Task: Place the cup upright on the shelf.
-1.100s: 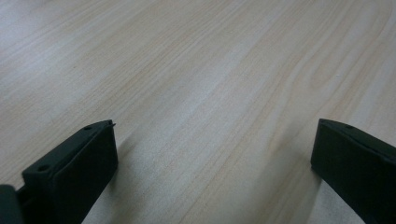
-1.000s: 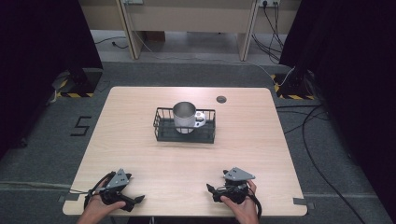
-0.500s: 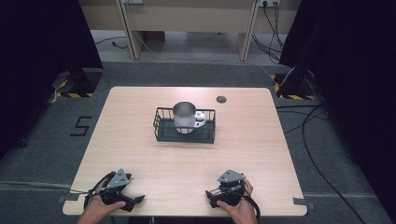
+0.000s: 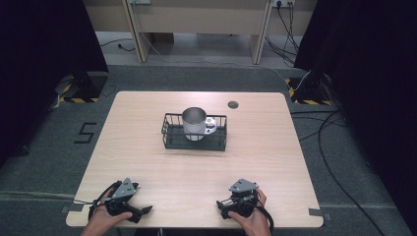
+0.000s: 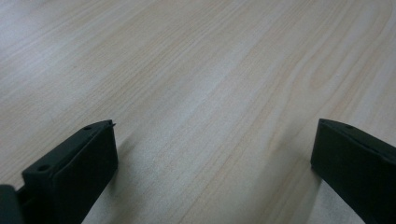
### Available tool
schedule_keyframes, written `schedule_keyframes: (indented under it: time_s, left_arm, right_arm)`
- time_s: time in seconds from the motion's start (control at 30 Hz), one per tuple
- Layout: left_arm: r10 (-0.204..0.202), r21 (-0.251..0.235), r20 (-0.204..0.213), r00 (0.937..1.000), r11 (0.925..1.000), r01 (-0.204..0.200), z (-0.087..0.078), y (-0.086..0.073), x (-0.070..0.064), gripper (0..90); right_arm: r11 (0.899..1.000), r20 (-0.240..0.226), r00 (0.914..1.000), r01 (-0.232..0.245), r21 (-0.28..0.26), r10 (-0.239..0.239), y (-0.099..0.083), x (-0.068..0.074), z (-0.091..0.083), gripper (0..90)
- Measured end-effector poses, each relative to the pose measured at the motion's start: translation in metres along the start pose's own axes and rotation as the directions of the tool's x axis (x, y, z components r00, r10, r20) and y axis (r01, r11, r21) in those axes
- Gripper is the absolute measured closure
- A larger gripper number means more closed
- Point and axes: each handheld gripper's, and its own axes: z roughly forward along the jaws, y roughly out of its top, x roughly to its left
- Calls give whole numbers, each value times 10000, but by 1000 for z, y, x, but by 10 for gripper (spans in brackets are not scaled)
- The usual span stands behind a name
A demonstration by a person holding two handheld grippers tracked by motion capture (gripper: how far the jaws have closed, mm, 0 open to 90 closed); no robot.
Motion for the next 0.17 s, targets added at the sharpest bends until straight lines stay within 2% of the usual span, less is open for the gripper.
schedule_keyframes:
  time_s: [0.17]
  left_arm:
    - [5, -8, -3, 10000, 10000, -5, 0, 0, 0, 0]
  right_arm:
    - [10000, 0, 10000, -3, 0, 3, 0, 0, 0, 3]
